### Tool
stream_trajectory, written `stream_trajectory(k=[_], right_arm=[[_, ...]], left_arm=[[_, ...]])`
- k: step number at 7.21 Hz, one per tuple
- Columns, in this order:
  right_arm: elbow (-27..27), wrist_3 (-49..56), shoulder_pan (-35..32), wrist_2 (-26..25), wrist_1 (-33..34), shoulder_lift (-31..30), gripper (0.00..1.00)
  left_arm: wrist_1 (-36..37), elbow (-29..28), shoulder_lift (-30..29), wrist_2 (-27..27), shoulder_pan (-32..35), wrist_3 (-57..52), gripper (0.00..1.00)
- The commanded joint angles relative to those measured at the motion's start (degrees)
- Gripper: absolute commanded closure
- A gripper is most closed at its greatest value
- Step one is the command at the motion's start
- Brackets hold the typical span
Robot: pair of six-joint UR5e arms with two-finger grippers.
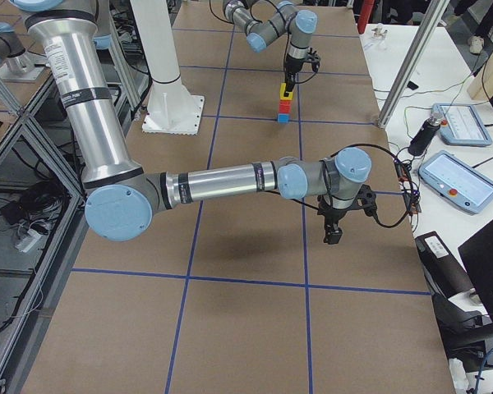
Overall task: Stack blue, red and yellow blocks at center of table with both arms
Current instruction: 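Carry the yellow block with the left gripper onto the red block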
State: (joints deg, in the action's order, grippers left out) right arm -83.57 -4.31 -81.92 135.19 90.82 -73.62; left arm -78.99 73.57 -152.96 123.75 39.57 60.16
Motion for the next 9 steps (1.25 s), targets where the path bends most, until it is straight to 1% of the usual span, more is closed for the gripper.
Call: stream_trajectory(k=[1, 5, 7, 9], right_arm=[[-0.02, 0.00, 0.00, 0.07, -0.03, -0.04, 0.01], [0.07, 0.00, 0.00, -0.02, 0.06, -0.04, 0.01], [-0.02, 0.00, 0.00, 0.07, -0.03, -0.04, 0.01], [0.07, 0.00, 0.00, 0.07, -0.03, 0.05, 0.01]], left_arm=[[-0.82, -1.33, 0.03, 0.00, -0.02, -0.05, 1.00], [-0.90, -1.41, 0.12, 0.00, -0.02, -0.22, 1.00], [-2.82, -3.07, 0.21, -0.09, -0.02, -0.31, 1.00], [-2.84, -3.35, 0.12, 0.00, -0.02, -0.22, 1.00]])
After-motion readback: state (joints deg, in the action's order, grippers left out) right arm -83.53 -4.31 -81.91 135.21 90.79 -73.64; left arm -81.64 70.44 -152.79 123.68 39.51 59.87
